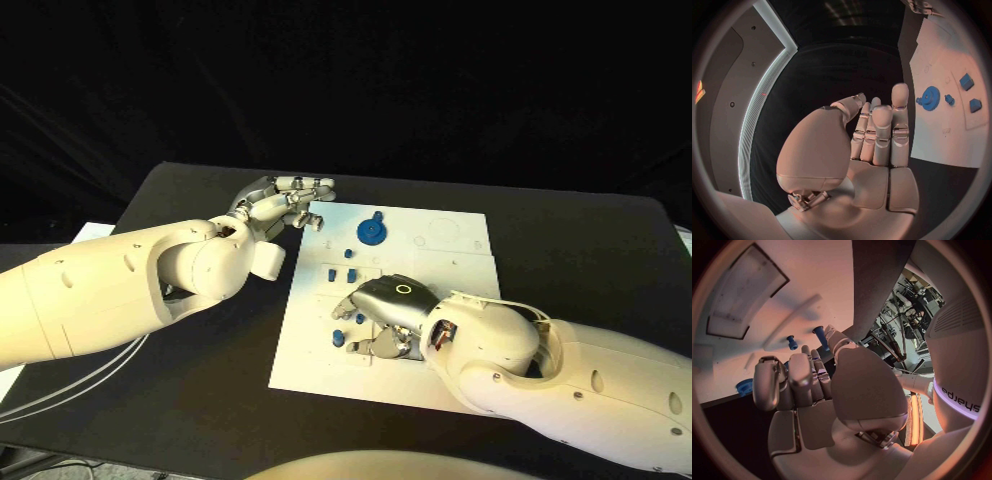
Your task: Assemble the parts on the task board
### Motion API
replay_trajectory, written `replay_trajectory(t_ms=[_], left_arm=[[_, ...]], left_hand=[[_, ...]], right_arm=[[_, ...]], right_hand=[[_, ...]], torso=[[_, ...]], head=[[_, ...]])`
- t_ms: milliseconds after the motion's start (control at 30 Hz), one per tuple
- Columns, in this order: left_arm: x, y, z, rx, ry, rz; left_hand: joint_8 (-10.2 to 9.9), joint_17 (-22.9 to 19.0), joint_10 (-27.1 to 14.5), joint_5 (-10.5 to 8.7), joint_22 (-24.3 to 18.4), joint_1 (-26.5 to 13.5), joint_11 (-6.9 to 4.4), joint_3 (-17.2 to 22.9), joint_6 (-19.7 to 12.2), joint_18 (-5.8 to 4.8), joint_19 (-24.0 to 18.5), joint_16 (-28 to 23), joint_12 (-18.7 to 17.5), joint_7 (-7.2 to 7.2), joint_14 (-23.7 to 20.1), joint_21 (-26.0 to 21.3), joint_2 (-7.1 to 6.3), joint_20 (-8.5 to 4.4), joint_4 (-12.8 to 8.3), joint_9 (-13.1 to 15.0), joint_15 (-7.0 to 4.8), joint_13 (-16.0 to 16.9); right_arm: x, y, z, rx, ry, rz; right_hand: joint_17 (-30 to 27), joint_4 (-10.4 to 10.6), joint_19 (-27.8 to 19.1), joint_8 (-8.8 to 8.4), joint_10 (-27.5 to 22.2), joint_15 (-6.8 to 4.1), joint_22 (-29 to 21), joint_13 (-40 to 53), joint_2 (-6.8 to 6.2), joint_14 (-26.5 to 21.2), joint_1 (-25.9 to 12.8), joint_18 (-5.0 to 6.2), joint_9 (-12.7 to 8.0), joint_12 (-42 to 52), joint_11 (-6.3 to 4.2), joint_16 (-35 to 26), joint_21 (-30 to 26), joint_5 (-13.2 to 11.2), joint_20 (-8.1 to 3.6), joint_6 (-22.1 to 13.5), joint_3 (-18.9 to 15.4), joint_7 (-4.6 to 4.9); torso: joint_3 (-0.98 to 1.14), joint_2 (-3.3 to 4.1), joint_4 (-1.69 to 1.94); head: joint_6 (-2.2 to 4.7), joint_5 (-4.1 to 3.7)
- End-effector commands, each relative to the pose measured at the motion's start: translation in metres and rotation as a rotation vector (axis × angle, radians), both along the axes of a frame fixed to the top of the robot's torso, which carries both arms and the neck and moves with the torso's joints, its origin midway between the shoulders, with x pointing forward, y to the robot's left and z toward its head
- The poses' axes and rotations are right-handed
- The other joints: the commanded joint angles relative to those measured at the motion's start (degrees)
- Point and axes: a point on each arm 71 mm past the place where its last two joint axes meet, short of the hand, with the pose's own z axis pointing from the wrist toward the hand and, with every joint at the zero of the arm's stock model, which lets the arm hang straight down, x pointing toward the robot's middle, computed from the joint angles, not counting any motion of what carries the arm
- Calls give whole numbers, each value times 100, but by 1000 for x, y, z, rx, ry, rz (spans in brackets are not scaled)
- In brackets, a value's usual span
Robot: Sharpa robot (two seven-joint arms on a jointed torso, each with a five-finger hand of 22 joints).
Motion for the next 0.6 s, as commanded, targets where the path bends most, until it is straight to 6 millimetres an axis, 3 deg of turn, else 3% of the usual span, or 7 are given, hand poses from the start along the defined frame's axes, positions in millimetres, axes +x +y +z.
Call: replay_trajectory(t_ms=[33, 233, 367, 500, 600], left_arm=[[0, -1, 1, -12, -3, -15], [0, 0, 0, -11, -3, -12], [0, 1, 0, -9, -1, -10], [0, 2, -1, -7, 0, -9], [0, 2, -1, -7, 0, -8]], left_hand=[[30, -4, -31, -40, -8, -2, -24, -34, -7, 77, -28, -34, 27, -9, -39, -17, 69, 5, 8, -1, -15, 7], [30, -4, -31, -40, -8, -2, -24, -34, -7, 77, -28, -34, 27, -9, -39, -17, 69, 5, 8, -1, -15, 7], [30, -4, -31, -40, -8, -2, -24, -34, -7, 77, -28, -34, 27, -9, -39, -17, 69, 5, 8, -1, -15, 7], [39, -30, -34, -42, -26, -5, -27, -57, -5, 79, -29, -40, 48, -12, -50, -46, 84, 4, -2, -1, -17, 9], [39, -30, -34, -42, -26, -5, -27, -57, -5, 79, -29, -40, 48, -12, -50, -46, 84, 4, -2, -1, -17, 9]], right_arm=[[0, -10, 14, 158, -41, -35], [2, -49, 33, 264, -16, -139], [9, -90, 42, 264, 77, -283], [10, -129, 40, 211, 122, -414], [7, -151, 35, 148, 141, -499]], right_hand=[[-50, 10, 50, 45, 190, -11, 64, 13, 105, 14, 31, 53, 19, 121, -31, -16, 26, 31, -25, 184, -89, 7], [-9, 27, 160, 88, 851, -91, 188, 52, 239, 44, 95, 20, 30, 433, -136, 38, 131, 52, -80, 480, -111, -47], [259, 128, 360, 167, 1769, -238, 455, 216, 289, 129, 51, -52, 54, 775, -332, 277, 350, 70, -196, 746, -84, -147], [579, 296, 547, 209, 2528, -411, 713, 610, 171, 212, -171, -123, 55, 1245, -524, 558, 560, 239, -366, 879, -273, -301], [812, 479, 655, 215, 2733, -462, 868, 1034, 105, 256, -395, -168, 43, 1646, -578, 758, 684, 502, -431, 887, -487, -360]], torso=[[1, -7, -2], [-3, -14, -26], [-10, -36, -63], [-21, -57, -98], [-16, -68, -144]], head=[[18, -25], [53, -121], [84, -323], [124, -495], [133, -563]])
